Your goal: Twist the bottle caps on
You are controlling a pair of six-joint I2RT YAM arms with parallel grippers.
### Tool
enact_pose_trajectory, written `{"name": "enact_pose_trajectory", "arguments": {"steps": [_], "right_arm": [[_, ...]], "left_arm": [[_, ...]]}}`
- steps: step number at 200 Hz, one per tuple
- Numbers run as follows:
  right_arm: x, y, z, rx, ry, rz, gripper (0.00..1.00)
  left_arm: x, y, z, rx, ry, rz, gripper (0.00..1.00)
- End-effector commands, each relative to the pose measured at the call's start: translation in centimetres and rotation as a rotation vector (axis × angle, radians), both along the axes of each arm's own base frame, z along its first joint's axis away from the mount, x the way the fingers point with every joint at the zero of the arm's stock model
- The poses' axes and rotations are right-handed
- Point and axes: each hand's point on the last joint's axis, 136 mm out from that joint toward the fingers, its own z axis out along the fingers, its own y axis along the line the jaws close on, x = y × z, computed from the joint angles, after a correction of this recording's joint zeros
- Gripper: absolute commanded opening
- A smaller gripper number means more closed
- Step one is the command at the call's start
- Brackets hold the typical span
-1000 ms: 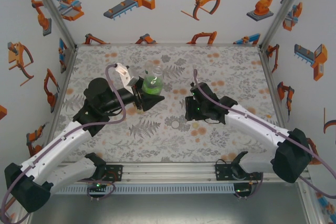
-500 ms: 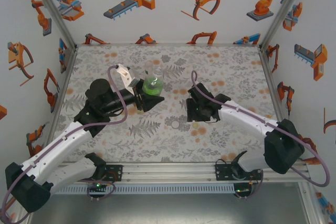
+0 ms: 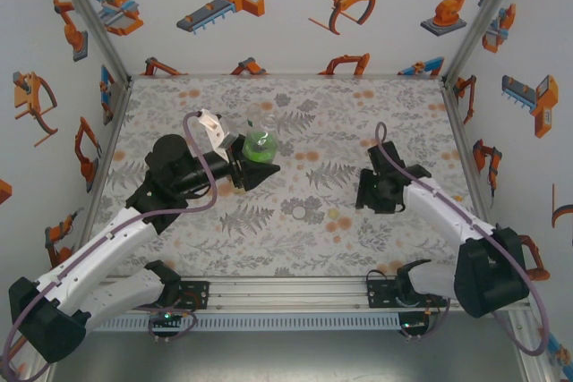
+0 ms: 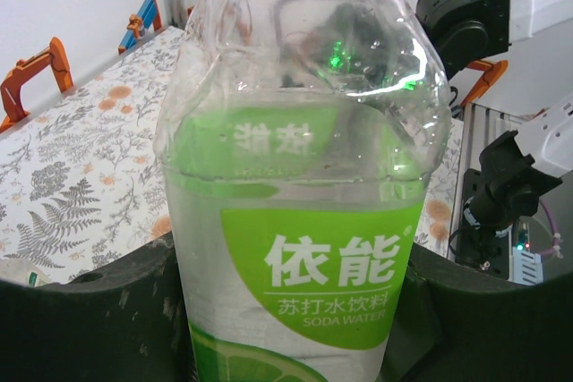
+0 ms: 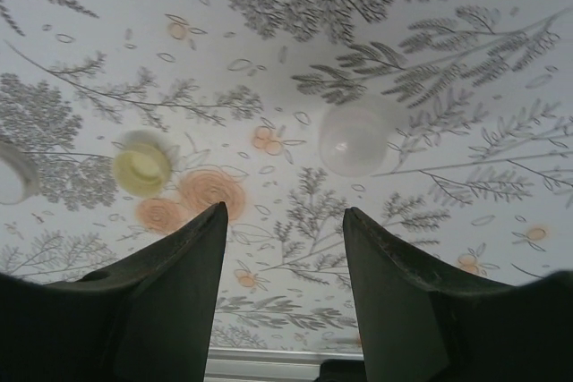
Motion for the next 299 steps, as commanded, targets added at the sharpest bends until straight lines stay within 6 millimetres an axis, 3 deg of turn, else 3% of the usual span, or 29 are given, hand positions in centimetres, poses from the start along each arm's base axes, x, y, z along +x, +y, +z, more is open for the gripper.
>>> {"name": "enact_pose_trajectory", "arguments": {"steps": [1, 47, 204, 299], "right_arm": [[-1.9, -1.6, -1.0, -0.021, 0.06, -0.01, 0.53], [-0.8, -2.8, -1.5, -0.085, 0.063, -0.037, 0.54], [2.9, -1.9, -3.2, -0.105, 0.073, -0.001, 0.49], [2.5, -1.9, -4.4, -0.099, 0.114, -0.007, 0.45]], "left_arm": [[0.1, 0.1, 0.4, -0.01, -0.021, 0.005, 0.06], [0.2, -0.1, 0.3, -0.015, -0.009, 0.001, 0.06], [0.3, 0.0, -0.4, -0.011, 0.002, 0.013, 0.06], [0.4, 0.1, -0.3, -0.016, 0.002, 0.019, 0.06]]}}
